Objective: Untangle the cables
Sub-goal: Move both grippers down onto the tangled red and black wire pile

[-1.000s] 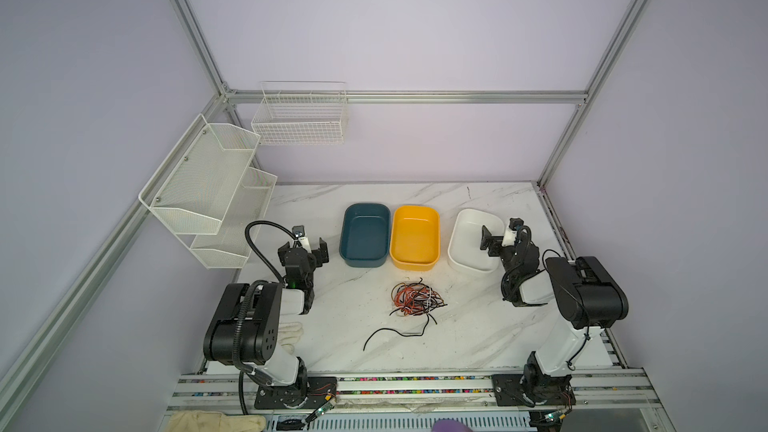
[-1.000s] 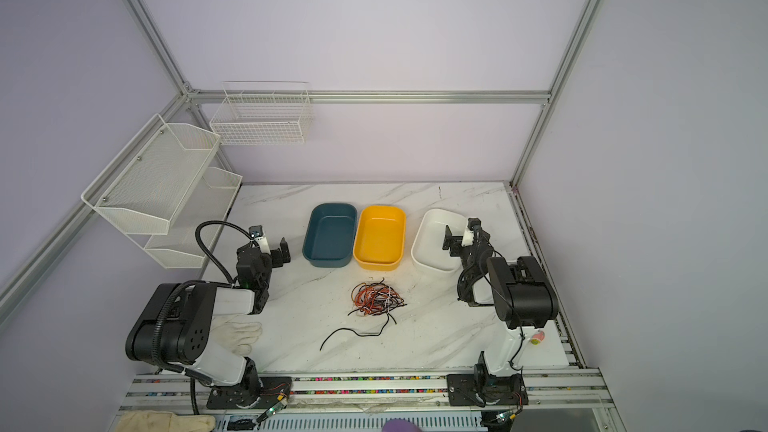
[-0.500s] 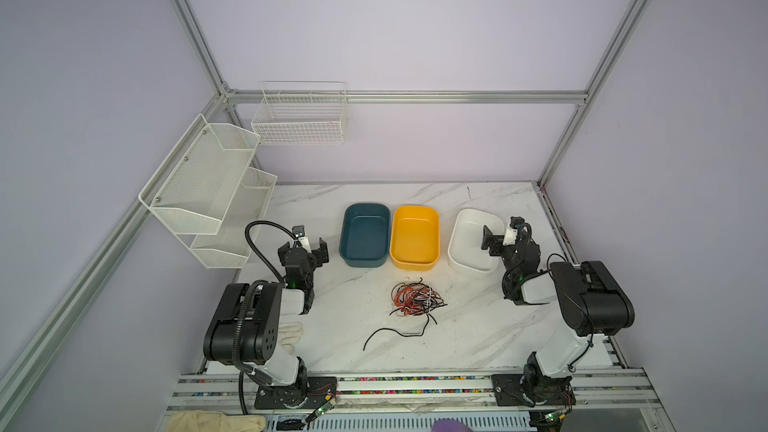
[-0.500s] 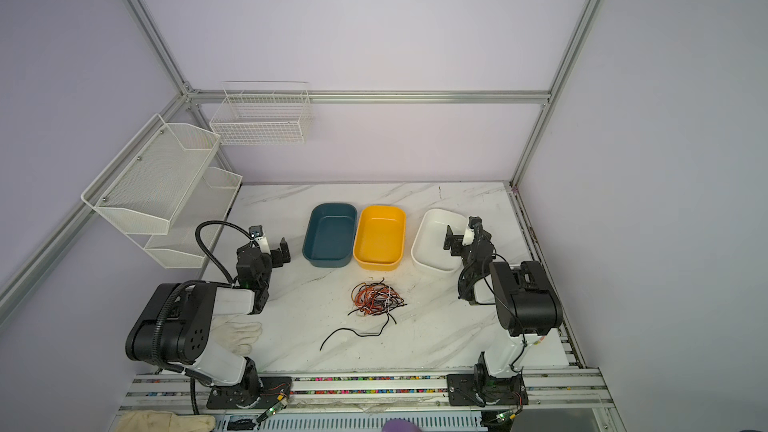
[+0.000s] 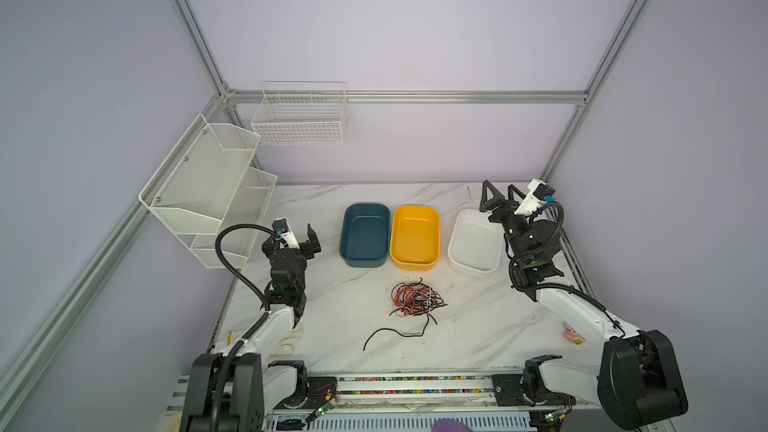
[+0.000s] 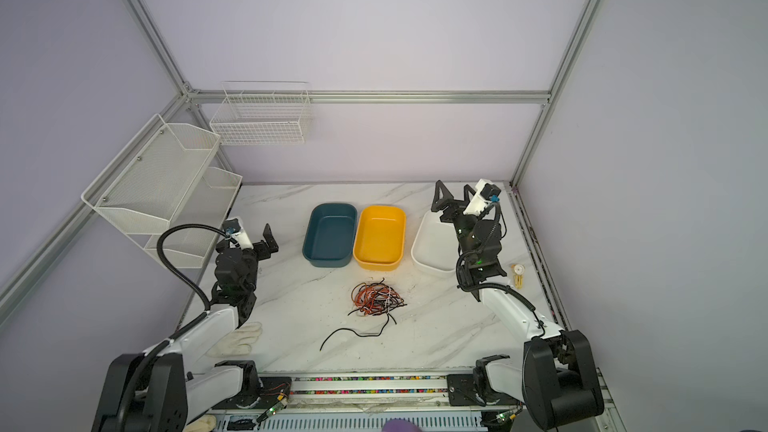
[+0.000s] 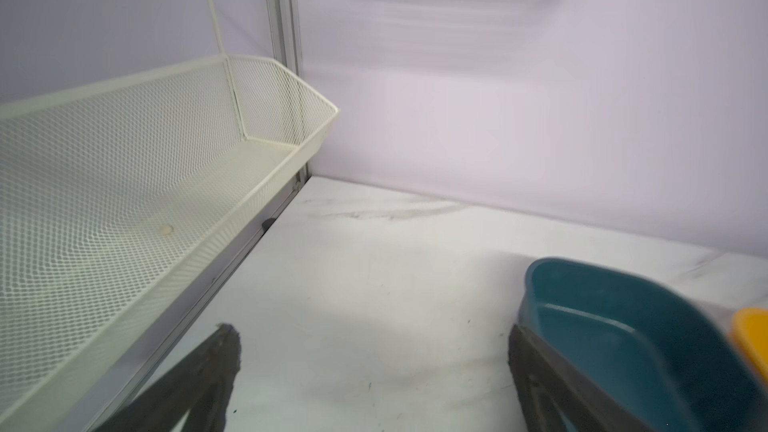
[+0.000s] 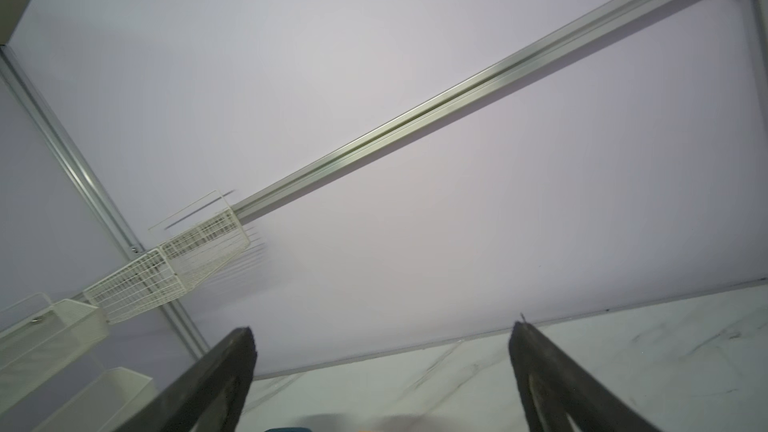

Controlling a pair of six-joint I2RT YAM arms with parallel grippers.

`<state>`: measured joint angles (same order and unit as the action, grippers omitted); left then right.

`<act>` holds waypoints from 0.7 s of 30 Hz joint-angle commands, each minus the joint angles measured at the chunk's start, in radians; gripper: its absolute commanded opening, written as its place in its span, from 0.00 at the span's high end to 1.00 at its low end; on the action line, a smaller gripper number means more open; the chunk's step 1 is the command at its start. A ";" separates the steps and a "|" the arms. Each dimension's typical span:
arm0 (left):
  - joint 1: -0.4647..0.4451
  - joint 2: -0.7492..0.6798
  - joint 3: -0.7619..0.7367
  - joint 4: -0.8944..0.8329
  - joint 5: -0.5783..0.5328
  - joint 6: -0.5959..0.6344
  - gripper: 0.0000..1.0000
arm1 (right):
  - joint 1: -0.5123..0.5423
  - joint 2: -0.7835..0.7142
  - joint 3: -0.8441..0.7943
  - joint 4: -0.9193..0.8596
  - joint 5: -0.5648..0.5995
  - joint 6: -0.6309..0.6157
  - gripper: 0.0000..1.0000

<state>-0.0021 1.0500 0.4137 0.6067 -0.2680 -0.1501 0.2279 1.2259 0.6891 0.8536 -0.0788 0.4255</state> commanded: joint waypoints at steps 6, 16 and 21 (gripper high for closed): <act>-0.002 -0.307 0.118 -0.509 0.028 -0.595 0.00 | 0.094 0.001 0.091 -0.439 -0.170 0.030 0.03; -0.005 -0.256 0.246 -0.746 0.419 -0.583 0.00 | 0.379 -0.104 -0.059 -0.760 0.053 0.018 0.12; -0.082 -0.251 0.250 -0.838 0.426 -0.574 0.00 | 0.459 -0.253 -0.129 -0.954 0.099 0.083 0.17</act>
<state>-0.0360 0.8047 0.5648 -0.1425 0.0982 -0.7212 0.6609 1.0435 0.5747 0.0505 -0.0418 0.4625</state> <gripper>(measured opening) 0.999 0.837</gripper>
